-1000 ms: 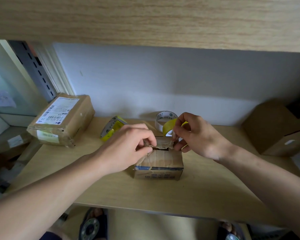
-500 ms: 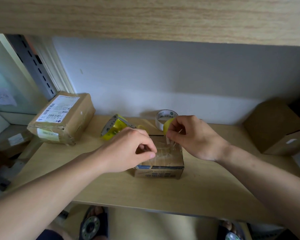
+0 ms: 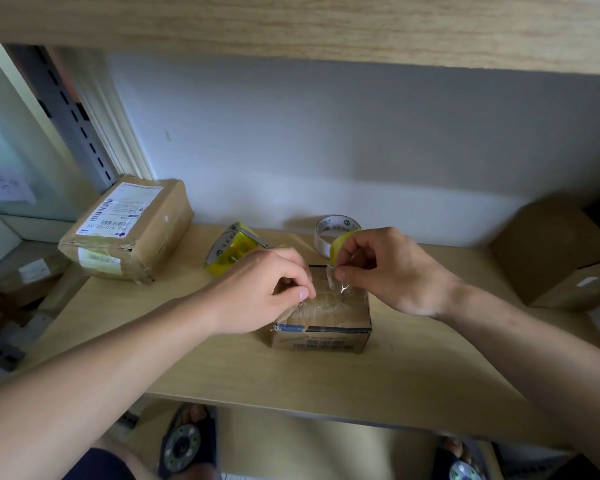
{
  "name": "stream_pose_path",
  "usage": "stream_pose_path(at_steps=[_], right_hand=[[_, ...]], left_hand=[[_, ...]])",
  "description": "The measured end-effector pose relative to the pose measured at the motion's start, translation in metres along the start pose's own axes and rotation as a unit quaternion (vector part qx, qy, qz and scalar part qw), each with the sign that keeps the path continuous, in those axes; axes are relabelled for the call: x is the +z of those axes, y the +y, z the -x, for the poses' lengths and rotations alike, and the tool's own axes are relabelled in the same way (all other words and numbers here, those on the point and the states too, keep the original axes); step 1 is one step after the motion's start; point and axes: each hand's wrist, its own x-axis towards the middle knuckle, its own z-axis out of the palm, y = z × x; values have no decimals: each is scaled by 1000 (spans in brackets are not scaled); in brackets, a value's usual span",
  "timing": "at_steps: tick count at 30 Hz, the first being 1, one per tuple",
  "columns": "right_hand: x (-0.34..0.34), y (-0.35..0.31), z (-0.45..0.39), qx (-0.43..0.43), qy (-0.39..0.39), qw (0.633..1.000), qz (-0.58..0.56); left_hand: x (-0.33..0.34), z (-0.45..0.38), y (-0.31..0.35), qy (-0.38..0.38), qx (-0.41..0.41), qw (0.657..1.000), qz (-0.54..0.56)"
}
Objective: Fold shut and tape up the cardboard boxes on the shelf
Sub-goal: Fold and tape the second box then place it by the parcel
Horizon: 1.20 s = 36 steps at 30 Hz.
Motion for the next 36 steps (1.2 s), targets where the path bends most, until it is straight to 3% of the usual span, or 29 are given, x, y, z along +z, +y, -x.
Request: stream_pose_path(at_steps=[15,36], right_hand=[[18,-3,1,25,-19,999,-9],[29,-10,-2,47,-10,995,90]], left_hand=[[2,1,-8,14,-29,999,30],[7,7,-14,14,55,998,3]])
